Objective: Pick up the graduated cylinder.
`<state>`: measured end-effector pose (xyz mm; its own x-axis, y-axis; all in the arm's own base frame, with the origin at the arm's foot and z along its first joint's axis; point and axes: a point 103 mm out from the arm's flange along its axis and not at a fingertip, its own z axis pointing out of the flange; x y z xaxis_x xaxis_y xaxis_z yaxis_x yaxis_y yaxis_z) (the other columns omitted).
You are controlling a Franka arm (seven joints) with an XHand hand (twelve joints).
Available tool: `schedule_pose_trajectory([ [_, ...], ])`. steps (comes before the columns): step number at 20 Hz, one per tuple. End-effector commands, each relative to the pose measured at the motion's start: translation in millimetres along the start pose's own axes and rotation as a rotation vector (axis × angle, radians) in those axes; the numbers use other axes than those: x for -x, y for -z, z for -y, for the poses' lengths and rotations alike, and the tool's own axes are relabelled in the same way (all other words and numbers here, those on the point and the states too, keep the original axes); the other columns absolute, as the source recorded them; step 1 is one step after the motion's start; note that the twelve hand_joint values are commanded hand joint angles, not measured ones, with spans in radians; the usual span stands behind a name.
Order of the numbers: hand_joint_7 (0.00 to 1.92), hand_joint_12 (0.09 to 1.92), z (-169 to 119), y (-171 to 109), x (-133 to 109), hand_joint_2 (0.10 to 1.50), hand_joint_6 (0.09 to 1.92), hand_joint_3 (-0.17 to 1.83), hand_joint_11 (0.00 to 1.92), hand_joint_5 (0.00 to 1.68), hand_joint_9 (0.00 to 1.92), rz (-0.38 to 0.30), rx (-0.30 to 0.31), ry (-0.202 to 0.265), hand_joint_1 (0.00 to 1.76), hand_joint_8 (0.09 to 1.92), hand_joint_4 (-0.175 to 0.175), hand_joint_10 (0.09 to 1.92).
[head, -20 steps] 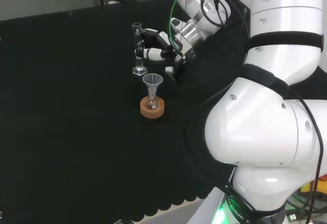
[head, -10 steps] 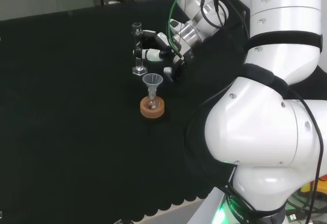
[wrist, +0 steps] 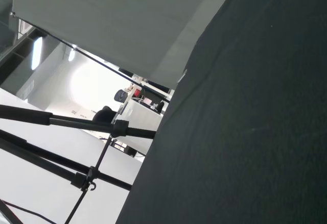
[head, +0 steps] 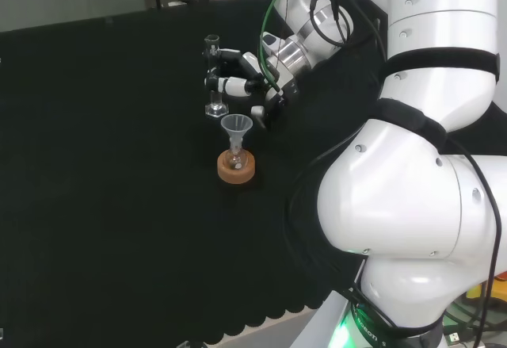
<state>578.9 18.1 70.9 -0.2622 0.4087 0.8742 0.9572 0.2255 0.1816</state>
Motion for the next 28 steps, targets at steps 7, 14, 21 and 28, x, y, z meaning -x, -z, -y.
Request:
schedule_pose_trajectory([
  [7, 0.54, 1.11, -2.1, -5.9, 0.5, 1.06, 0.43, -0.17, 0.67, 0.64, 0.82, -0.005, -0.025, 0.001, 1.08, 0.61, -0.031, 0.41],
  [14, 0.56, 1.1, -3.2, -9.7, 1.9, 1.07, 0.51, -0.17, 0.69, 0.63, 0.84, 0.005, -0.011, -0.006, 1.09, 0.62, -0.029, 0.41],
  [21, 0.63, 1.02, -3.5, -6.1, 1.5, 1.13, 0.59, -0.17, 0.85, 0.72, 0.95, 0.028, -0.001, -0.017, 1.12, 0.63, -0.026, 0.38],
  [28, 1.01, 0.78, -4.7, 7.1, -9.6, 1.14, 1.04, -0.01, 1.24, 0.94, 1.31, 0.229, -0.009, -0.04, 1.14, 0.57, -0.133, 0.18],
])
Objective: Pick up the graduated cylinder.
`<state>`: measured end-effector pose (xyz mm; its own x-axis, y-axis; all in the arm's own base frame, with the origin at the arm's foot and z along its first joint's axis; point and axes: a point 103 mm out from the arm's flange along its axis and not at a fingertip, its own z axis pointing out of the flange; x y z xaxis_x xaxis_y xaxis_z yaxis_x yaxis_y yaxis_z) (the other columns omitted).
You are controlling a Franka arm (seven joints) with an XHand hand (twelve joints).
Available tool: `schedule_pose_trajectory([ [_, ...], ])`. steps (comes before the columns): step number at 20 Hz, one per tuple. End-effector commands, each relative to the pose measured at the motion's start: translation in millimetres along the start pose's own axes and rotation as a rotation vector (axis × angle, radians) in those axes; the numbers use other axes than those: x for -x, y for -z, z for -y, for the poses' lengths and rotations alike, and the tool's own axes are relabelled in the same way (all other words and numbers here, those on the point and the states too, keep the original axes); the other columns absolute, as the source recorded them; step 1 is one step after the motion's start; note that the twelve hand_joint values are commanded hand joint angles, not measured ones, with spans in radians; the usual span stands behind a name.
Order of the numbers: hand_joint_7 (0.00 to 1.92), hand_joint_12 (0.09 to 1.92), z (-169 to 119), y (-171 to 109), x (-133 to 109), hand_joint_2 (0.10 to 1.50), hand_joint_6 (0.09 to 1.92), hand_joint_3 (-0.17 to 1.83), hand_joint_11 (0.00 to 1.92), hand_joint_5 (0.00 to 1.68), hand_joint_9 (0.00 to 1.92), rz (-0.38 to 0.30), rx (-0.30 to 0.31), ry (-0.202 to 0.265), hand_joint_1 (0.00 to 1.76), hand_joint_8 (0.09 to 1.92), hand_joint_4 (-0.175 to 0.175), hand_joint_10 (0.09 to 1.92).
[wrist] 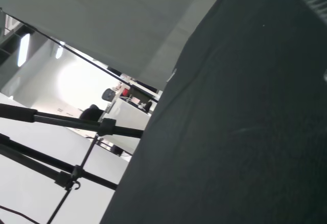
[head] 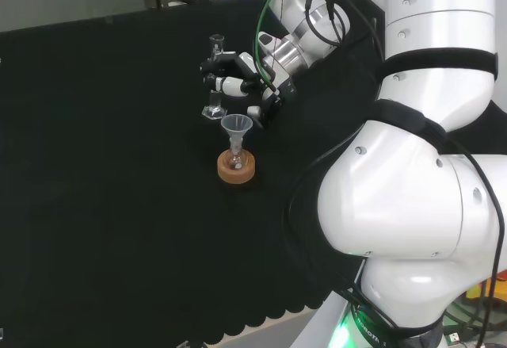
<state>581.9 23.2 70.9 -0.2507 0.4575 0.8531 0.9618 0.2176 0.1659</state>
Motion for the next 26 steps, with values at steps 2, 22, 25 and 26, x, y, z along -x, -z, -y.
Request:
schedule_pose_trajectory([
  [2, 1.09, 0.73, -1.8, 16.8, -12.4, 1.12, 0.99, -0.01, 1.28, 0.99, 1.38, 0.265, -0.031, -0.015, 1.15, 0.51, -0.159, 0.12],
  [22, 1.04, 0.7, 31.4, 98.3, -72.9, 1.09, 0.94, 0.0, 1.32, 1.02, 1.47, 0.564, -0.164, -0.002, 1.27, 0.93, -0.175, 0.09],
  [25, 1.05, 0.7, 48.2, 111.8, -79.7, 1.09, 0.94, 0.0, 1.32, 1.02, 1.47, 0.589, -0.169, -0.015, 1.27, 0.92, -0.175, 0.09],
  [26, 1.05, 0.7, 54.0, 115.8, -81.5, 1.09, 0.94, 0.0, 1.32, 1.02, 1.47, 0.592, -0.17, -0.022, 1.27, 0.92, -0.175, 0.09],
])
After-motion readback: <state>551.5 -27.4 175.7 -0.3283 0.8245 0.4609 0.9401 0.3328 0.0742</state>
